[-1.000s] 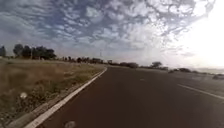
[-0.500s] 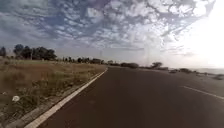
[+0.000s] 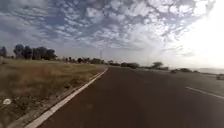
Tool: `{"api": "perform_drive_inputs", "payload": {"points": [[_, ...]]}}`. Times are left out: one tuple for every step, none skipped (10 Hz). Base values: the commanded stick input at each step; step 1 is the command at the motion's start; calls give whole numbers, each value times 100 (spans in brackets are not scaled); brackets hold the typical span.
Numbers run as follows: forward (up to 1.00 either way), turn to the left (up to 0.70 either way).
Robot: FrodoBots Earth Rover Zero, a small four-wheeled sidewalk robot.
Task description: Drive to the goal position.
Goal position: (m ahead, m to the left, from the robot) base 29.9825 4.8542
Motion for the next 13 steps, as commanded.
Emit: {"api": "perform_drive_inputs", "payload": {"points": [[45, -7], [45, 0], [45, 0], [45, 0], [45, 0], [45, 0], [45, 0], [45, 0], [45, 0], [45, -27], [45, -27], [45, -27], [45, -27]]}}
